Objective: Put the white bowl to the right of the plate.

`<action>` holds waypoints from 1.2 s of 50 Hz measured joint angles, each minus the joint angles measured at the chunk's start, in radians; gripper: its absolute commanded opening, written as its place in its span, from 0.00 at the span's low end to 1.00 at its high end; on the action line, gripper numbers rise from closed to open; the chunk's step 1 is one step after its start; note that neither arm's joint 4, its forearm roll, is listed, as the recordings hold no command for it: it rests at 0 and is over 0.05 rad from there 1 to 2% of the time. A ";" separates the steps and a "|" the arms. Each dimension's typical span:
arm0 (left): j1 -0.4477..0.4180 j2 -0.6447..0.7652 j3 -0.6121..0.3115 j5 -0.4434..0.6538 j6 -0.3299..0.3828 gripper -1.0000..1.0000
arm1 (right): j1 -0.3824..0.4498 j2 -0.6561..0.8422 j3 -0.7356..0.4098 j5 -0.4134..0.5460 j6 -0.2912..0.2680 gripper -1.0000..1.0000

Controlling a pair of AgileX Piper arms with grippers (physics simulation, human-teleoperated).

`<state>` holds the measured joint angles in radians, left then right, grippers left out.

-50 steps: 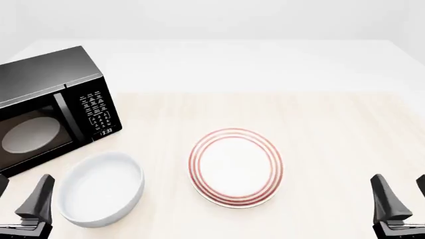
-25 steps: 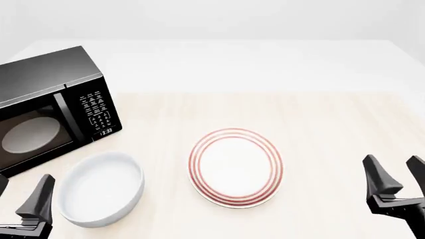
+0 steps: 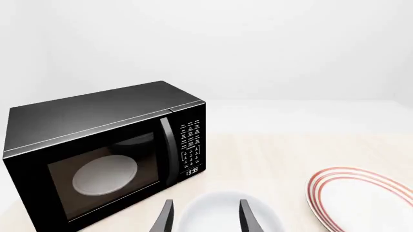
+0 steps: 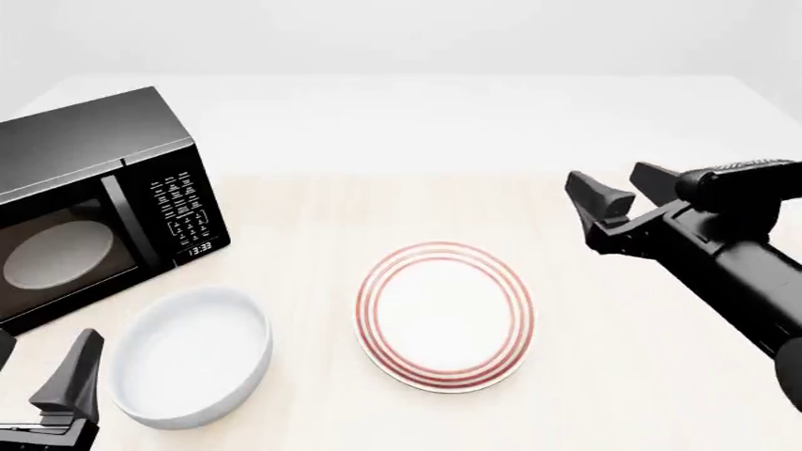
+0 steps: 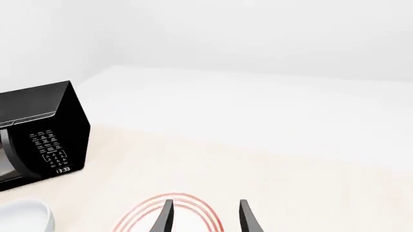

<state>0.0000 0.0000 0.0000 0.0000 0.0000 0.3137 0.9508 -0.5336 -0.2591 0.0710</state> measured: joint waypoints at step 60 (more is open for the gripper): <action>0.000 0.000 0.000 0.000 0.000 1.00 | 0.439 0.833 -0.743 0.027 0.103 1.00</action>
<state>0.0000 0.0000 0.0000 0.0000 0.0000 0.7522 1.7837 -1.2769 -0.2318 0.1738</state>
